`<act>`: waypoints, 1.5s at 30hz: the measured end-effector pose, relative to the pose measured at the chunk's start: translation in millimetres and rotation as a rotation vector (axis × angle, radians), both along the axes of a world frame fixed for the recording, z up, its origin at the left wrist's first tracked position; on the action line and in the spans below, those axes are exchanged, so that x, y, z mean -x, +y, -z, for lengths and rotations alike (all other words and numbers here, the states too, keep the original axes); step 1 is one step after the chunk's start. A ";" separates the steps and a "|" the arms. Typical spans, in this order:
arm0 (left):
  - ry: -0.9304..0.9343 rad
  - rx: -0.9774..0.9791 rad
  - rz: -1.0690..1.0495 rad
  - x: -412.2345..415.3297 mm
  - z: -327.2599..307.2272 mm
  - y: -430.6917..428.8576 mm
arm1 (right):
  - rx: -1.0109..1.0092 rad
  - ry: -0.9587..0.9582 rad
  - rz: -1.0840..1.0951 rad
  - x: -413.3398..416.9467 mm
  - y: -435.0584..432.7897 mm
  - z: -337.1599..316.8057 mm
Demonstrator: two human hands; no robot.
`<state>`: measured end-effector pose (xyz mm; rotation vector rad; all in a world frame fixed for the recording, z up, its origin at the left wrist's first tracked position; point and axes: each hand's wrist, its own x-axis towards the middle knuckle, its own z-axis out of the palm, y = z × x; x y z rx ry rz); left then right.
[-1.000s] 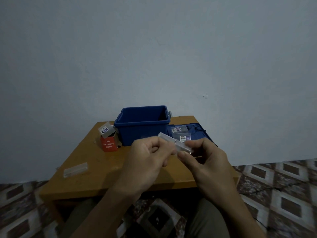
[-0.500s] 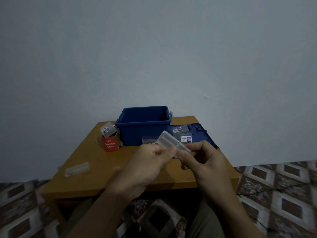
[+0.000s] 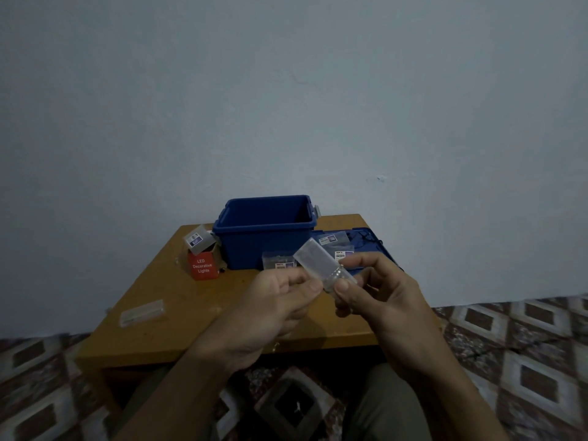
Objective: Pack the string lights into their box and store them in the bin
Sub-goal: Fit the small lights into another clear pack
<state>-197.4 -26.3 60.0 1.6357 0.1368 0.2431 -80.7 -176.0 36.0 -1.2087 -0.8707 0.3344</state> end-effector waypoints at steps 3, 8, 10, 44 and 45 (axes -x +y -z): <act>-0.005 0.005 0.031 -1.4 0.1 1.4 | -0.022 0.001 0.006 -0.5 -0.7 -0.6; -0.021 0.082 0.059 -2.2 2.8 -0.8 | -0.044 0.024 0.001 -1.0 -0.9 -1.1; -0.030 0.103 0.059 -2.9 4.1 -1.2 | -0.048 0.041 -0.011 -1.4 -0.9 -0.5; 0.227 -0.596 -0.035 -24.9 -50.3 17.2 | 0.310 -0.153 -0.211 -9.0 -14.3 1.5; 0.210 -0.656 -0.064 -24.3 -53.0 13.6 | 0.333 -0.189 -0.166 -8.9 -12.0 3.1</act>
